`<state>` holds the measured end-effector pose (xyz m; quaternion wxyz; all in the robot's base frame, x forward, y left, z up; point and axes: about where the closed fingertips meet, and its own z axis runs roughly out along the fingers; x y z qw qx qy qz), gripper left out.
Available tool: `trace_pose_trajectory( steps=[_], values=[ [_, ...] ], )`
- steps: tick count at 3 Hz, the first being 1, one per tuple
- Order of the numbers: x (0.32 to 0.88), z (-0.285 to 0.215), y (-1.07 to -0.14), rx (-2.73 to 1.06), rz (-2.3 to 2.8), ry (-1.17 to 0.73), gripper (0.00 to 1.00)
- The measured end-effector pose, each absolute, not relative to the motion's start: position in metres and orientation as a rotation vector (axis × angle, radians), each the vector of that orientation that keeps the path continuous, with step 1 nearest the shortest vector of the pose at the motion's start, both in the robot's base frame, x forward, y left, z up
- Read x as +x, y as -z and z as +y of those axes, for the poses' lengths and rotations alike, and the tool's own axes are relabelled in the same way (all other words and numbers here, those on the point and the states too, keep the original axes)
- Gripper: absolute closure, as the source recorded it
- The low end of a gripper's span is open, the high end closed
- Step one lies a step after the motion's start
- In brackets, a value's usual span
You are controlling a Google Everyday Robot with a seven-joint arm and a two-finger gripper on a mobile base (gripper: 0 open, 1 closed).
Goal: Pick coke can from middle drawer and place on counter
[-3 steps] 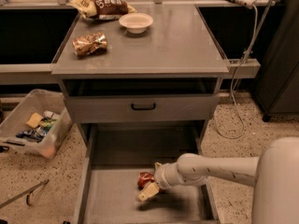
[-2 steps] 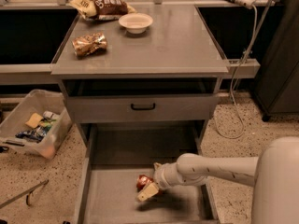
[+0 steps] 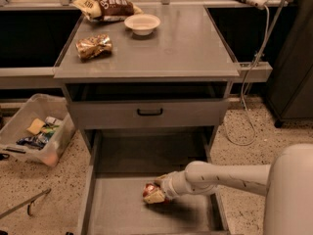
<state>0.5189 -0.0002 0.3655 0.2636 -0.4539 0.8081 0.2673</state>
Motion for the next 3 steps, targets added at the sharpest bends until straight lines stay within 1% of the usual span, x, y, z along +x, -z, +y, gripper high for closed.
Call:
trace_pose_trajectory(
  steps=[1, 2, 3],
  values=[
    [0.519, 0.0, -0.366, -1.227, 2.185, -0.723, 0.65],
    [0.52, 0.002, -0.383, -1.222, 2.179, -0.766, 0.88],
    [0.522, 0.007, -0.449, -1.251, 2.129, -0.815, 1.0]
  ],
)
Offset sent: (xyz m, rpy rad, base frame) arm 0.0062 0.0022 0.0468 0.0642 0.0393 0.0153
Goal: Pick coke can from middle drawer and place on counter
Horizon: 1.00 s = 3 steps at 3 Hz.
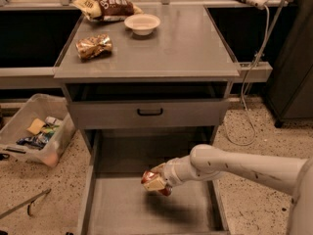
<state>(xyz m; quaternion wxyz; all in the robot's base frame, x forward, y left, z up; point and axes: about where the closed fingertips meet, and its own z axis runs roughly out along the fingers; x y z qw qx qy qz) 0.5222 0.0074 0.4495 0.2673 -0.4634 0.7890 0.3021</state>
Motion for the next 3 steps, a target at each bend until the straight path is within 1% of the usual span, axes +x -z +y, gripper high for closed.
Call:
trace_pose_trajectory(
  steps=[1, 2, 3],
  values=[
    [0.536, 0.012, -0.555, -1.322, 1.987, -0.837, 1.0],
    [0.539, 0.021, -0.64, -1.389, 1.9, -0.88, 1.0],
    [0.539, 0.021, -0.64, -1.389, 1.899, -0.88, 1.0]
  ],
)
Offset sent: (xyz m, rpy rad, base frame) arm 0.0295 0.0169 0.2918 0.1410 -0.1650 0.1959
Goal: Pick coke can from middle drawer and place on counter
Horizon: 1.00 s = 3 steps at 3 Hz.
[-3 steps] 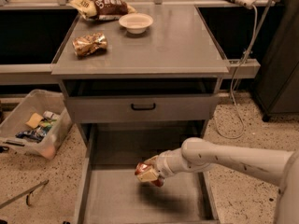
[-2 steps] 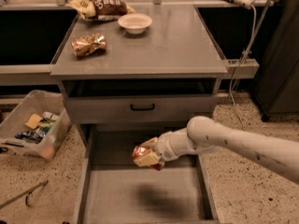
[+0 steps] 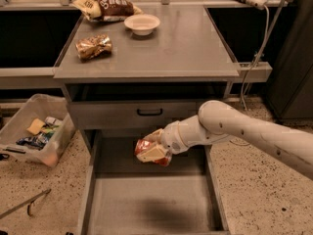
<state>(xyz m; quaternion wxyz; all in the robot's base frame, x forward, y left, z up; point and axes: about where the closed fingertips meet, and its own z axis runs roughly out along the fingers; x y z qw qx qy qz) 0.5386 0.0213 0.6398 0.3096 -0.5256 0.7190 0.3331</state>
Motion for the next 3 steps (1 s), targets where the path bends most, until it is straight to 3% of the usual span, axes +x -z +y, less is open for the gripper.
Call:
trace_pose_trajectory(
  steps=[1, 3],
  values=[
    [0.542, 0.02, -0.656, -1.386, 1.891, -0.865, 1.0],
    [0.541, 0.014, -0.803, -1.282, 1.77, -0.88, 1.0]
  ],
)
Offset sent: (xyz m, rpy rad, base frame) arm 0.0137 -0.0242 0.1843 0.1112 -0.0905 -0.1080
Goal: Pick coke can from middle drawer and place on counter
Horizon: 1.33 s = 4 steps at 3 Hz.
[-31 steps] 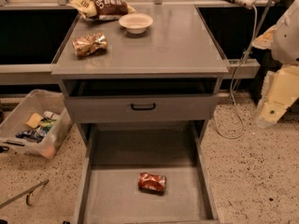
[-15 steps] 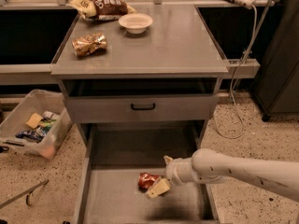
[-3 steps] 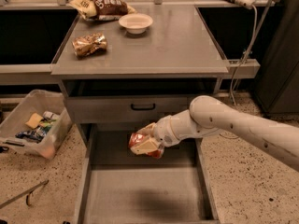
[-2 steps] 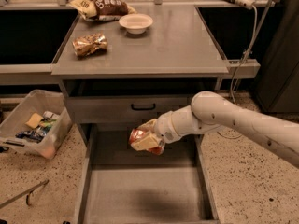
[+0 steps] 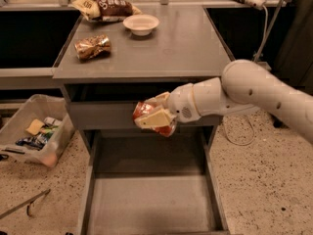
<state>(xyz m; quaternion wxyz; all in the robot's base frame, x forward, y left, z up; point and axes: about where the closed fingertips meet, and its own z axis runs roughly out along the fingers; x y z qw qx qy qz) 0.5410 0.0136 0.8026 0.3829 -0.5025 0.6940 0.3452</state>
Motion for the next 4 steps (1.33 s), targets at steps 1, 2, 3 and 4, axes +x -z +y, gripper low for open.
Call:
trace_pose_trajectory(
  steps=[1, 2, 3, 4],
  values=[
    [0.554, 0.02, -0.868, -1.31, 1.684, -0.841, 1.0],
    [0.592, 0.049, -0.907, -1.416, 1.522, -0.783, 1.0],
    [0.608, 0.056, -0.943, -1.412, 1.433, -0.743, 1.0],
    [0.608, 0.056, -0.943, -1.411, 1.434, -0.743, 1.0]
  ],
)
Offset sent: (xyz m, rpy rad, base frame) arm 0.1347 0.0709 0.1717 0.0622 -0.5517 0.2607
